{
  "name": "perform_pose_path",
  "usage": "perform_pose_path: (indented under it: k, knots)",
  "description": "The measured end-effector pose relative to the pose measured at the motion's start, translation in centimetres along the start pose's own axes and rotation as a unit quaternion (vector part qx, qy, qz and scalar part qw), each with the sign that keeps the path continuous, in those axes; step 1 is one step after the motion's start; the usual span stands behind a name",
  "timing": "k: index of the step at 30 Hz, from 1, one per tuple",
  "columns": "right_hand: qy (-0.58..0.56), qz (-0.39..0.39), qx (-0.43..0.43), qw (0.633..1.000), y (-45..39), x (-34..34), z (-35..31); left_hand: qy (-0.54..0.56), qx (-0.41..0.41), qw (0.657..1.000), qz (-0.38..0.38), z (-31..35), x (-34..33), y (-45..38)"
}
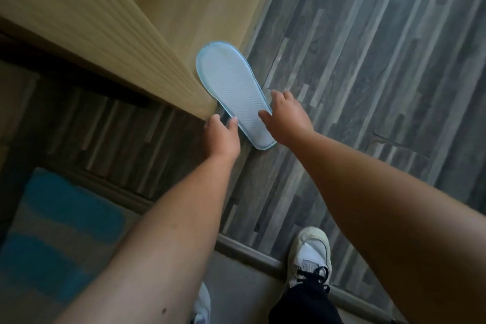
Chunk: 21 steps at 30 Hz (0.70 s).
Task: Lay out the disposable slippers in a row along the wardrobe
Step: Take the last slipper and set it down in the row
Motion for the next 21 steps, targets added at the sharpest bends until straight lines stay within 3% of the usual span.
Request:
perform_pose_path:
  k: [10, 21]
  knots:
    - [-0.133, 0.038, -0.044, 0.989, -4.7, -1.3, 1.0, 0.070, 0.017, 0.997, 0.028, 1.0, -1.4, -2.6]
    - [-0.199, 0.053, -0.141, 0.968, 11.6, 6.2, -0.1, 0.043, -0.015, 0.998, -0.049, 2.1, 5.5, 12.3]
Point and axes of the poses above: each hand's wrist, its own y-axis away from the middle knuckle, its own x-axis out of the back of the hand, z = x × y, the point moved 5 cm from there along -y, towards the middle knuckle, and after that the axes turned 6 degrees about x, right-handed, at the moved point
